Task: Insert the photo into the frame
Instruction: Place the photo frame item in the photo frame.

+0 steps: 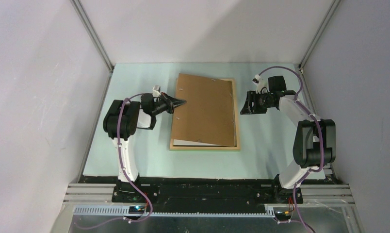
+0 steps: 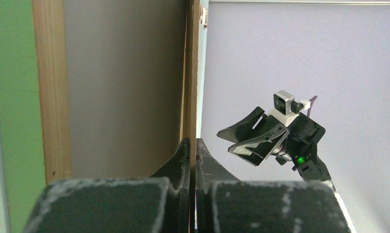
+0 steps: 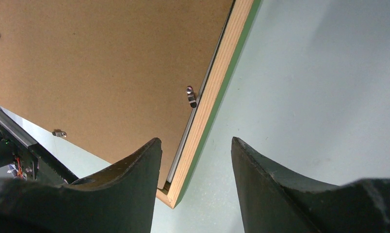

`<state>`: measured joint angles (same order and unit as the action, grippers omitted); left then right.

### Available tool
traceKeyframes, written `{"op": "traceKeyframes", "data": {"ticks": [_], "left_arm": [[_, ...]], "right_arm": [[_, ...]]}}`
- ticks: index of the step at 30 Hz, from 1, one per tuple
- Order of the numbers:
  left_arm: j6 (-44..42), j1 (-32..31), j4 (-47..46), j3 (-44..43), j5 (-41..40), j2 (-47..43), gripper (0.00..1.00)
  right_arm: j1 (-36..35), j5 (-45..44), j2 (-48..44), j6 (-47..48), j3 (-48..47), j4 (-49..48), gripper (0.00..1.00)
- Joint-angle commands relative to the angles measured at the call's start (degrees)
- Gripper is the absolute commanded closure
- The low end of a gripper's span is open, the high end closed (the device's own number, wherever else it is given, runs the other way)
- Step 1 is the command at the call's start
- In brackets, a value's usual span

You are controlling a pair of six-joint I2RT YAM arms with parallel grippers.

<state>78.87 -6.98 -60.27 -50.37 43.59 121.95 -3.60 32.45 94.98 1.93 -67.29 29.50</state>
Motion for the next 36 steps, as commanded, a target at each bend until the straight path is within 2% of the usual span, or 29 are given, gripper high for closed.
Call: {"op": "traceKeyframes", "data": {"ticks": [1, 17, 36], "left_arm": [[-0.32, -0.35, -3.54, -2.48, -1.03, 0.00, 1.00], [-1.09, -1.34, -3.12, -2.43, -2.74, 1.18, 1.00], [-1.32, -2.08, -2.49, -1.29, -3.57, 2.68, 1.00]], "right_arm": [[0.42, 1.18, -0.67, 0.04, 0.26, -0.56, 0.41], [0.18, 1.23, 0.56, -0.59, 0.39, -1.10, 0.41], [-5.12, 2.93, 11.33, -4.00, -2.90, -2.84, 0.41]]}}
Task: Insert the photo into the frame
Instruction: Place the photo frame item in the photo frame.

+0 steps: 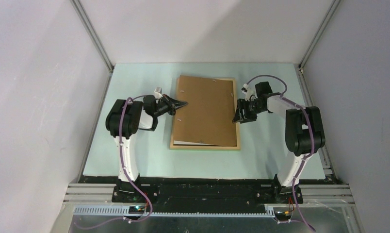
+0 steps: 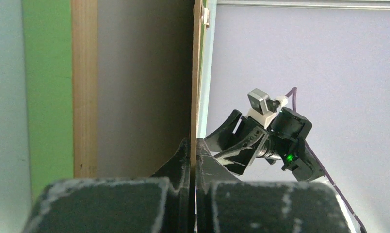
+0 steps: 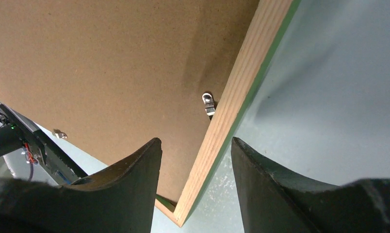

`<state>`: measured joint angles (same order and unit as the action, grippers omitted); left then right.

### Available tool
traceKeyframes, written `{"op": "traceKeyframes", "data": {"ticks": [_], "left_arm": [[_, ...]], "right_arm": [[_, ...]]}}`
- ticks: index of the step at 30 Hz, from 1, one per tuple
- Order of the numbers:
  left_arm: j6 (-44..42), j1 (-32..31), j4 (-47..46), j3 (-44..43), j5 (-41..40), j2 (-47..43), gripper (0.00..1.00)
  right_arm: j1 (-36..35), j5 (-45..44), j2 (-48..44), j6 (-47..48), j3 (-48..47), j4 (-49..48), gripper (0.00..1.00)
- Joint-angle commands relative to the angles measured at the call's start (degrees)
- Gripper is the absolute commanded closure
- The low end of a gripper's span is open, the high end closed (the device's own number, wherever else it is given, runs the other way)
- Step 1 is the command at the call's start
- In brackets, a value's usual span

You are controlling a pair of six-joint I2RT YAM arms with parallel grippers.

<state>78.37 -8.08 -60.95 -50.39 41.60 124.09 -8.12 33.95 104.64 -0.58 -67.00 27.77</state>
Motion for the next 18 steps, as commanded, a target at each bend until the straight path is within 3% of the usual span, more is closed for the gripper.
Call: {"op": "traceKeyframes", "data": {"ticks": [1, 8, 18], "left_arm": [[-0.84, -1.20, -1.76, -1.26, -1.51, 0.76, 1.00], [-1.69, -1.49, -0.79, -1.87, -1.44, 1.52, 1.00], [-3.51, -1.74, 1.98, -2.15, -1.35, 2.18, 0.84]], "right_arm": [[-0.74, 1.85, 2.45, -1.60, -3.47, -0.91, 0.41], [-0.99, 3.27, 5.09, -2.30, -5.48, -0.27, 0.41], [-0.95, 3.64, 5.56, -2.33, -5.78, -0.20, 0.41]]}}
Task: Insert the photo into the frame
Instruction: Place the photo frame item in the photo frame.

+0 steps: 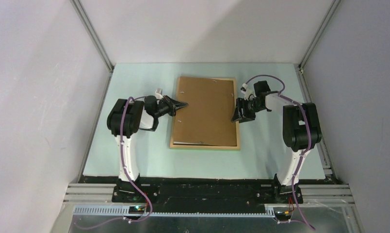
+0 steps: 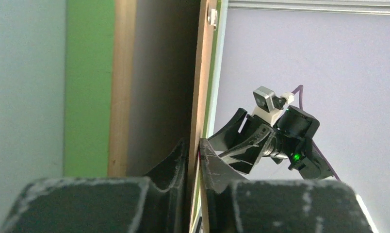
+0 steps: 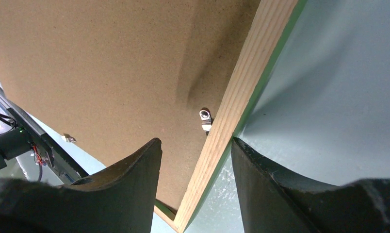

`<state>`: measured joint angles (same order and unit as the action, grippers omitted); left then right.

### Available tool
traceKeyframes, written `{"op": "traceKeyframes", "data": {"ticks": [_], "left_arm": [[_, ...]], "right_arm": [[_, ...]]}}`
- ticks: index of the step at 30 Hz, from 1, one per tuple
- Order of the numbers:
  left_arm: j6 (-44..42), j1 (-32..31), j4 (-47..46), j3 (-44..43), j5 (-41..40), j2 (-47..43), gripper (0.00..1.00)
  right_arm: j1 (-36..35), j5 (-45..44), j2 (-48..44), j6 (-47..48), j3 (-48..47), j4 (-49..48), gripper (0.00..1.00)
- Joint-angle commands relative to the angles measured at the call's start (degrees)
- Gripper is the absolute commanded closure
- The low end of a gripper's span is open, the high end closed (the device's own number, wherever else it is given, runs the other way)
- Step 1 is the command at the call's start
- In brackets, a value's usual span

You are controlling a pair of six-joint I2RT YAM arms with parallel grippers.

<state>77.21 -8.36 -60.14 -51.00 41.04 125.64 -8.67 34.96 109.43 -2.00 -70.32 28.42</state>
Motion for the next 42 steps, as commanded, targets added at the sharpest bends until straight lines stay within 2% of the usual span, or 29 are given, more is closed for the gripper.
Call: {"op": "traceKeyframes", "data": {"ticks": [1, 11, 12, 19, 27, 42], "left_arm": [[-2.64, -1.59, 1.39, -1.60, -0.78, 0.68, 0.83], [-5.23, -1.92, 5.71, -2.19, -0.85, 0.04, 0.61], [-6.08, -1.94, 7.16, -2.64, -0.67, -0.34, 0.56], [-11.47, -1.95, 15.30, -3.45, -1.53, -2.89, 0.39], [-19.72, -1.89, 29.25, -4.63, -4.35, -7.03, 0.17], [-33.71, -1.88, 52.03, -9.43, -12.49, -13.99, 0.01]], "right_arm": [[-0.40, 2.54, 0.78, -0.84, -2.63, -0.75, 0.41], [-0.13, 2.30, 0.46, -0.41, -3.07, 0.01, 0.41], [0.01, 2.51, 0.42, -0.38, -3.06, 0.09, 0.41], [0.33, 2.76, -0.09, -0.25, -3.09, 0.16, 0.41], [1.04, 2.14, -1.47, 0.75, -3.59, 0.76, 0.41], [2.16, 2.18, -2.94, 1.31, -3.59, 1.36, 0.41]]}}
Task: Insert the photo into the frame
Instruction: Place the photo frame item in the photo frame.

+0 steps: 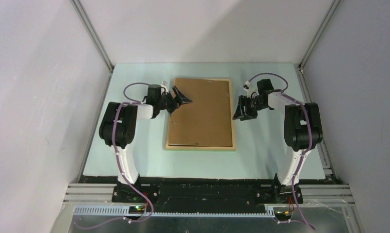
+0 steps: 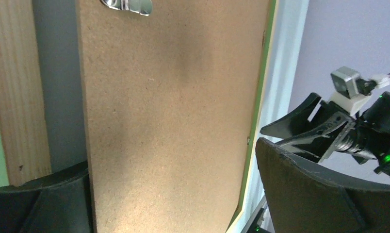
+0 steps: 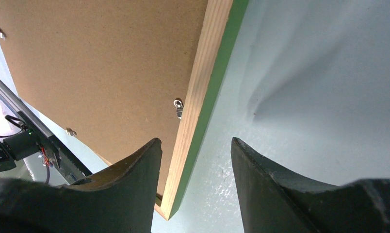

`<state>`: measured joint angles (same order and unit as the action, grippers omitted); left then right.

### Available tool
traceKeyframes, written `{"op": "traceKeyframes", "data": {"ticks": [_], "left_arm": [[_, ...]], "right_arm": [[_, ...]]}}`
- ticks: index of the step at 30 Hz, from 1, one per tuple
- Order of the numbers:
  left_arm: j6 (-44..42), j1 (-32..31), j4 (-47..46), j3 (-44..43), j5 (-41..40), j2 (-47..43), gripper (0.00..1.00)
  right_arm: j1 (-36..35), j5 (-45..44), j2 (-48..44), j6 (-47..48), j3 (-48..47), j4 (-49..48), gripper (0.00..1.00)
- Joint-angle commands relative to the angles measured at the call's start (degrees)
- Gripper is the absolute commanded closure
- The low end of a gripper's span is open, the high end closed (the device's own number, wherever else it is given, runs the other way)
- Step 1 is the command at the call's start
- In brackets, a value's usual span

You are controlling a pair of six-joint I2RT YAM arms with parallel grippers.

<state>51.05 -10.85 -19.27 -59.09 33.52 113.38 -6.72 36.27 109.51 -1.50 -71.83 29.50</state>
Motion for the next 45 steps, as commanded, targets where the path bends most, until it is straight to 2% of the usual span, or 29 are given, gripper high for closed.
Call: {"op": "traceKeyframes", "data": {"ticks": [1, 15, 28, 45], "left_arm": [[-8.00, 0.60, 11.70, -1.68, -5.13, -1.83, 0.00], [-13.08, 0.61, 21.78, -4.24, -8.58, -4.28, 0.00], [-16.49, 0.61, 25.98, -5.10, -10.76, -6.74, 0.00], [-23.11, 0.65, 33.03, -6.68, -16.91, -11.96, 0.00]], "right_arm": [[0.26, 0.83, -3.01, 0.86, -2.08, 0.30, 0.41], [-0.70, 0.51, -3.34, 0.71, -2.11, -0.43, 0.41], [-4.85, -2.88, -4.59, 2.81, -6.57, 0.41, 0.41], [-5.34, -3.37, -5.05, 3.59, -6.92, 1.61, 0.41]]}}
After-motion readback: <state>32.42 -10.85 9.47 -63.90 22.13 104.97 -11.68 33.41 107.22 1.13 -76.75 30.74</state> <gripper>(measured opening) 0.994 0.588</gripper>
